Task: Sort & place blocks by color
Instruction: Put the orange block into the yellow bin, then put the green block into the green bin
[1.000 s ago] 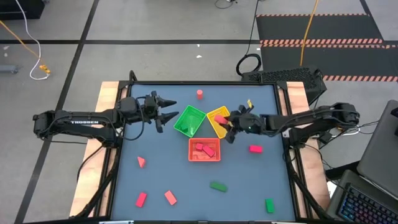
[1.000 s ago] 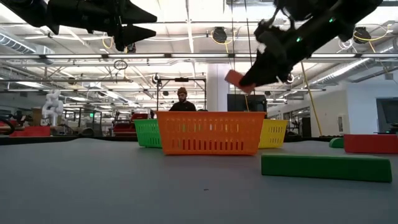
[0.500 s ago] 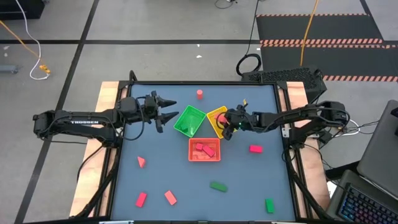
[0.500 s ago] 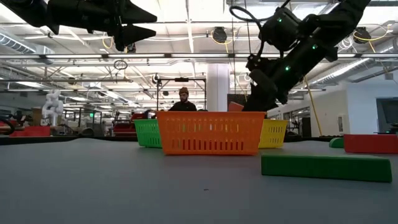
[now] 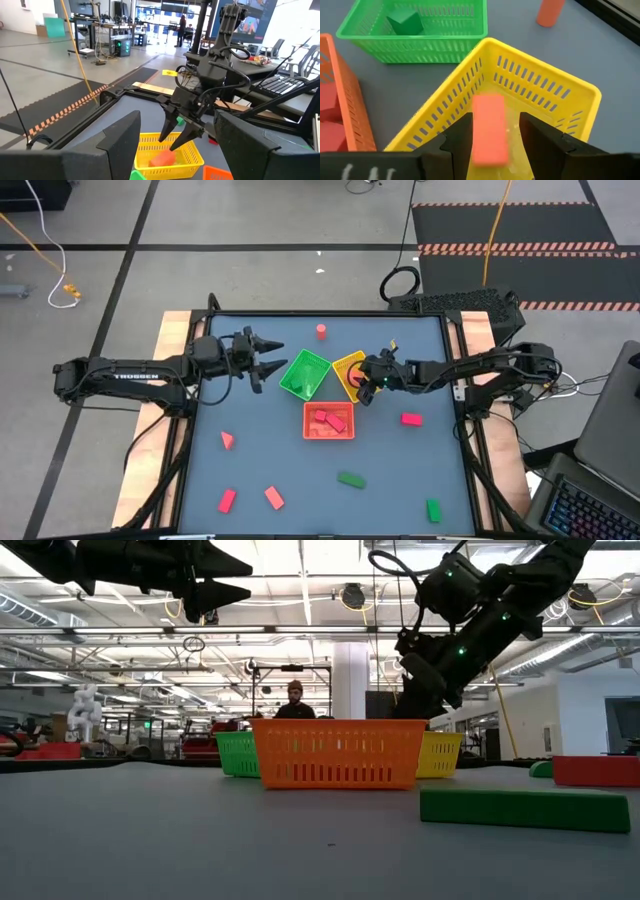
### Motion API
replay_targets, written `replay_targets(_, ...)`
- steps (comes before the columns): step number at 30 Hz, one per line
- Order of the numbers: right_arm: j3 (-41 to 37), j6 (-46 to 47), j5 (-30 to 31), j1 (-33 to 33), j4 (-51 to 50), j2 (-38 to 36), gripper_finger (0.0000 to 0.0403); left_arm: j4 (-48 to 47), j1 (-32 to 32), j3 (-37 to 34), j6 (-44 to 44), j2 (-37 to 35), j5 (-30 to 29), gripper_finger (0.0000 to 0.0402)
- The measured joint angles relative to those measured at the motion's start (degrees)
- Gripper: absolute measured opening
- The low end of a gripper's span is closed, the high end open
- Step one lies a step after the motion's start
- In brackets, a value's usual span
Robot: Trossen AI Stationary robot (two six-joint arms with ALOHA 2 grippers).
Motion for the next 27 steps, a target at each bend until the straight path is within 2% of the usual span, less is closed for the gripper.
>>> replay_targets(8, 0.0, 0.0, 0.1, 0.0, 0.5, 0.0, 0.0172, -0.1, 0.0, 0.0, -0.5, 0.0, 0.0, 0.0253)
replay_targets(20, 0.0, -0.1, -0.1, 0.1, 8.9, 0.0, 0.0213, -0.6, 0.0, 0.0, -0.3, 0.0, 0.0, 0.0253)
replay_targets(24, 0.0, -5.0, -3.0, 0.1, 12.6, 0.0, 0.0214, -0.6, 0.0, 0.0, -0.2, 0.0, 0.0, 0.0253)
replay_targets(27, 0.0, -7.2, -2.9, 0.2, 15.9, 0.0, 0.0209, -0.6, 0.0, 0.0, -0.1, 0.0, 0.0, 0.0253)
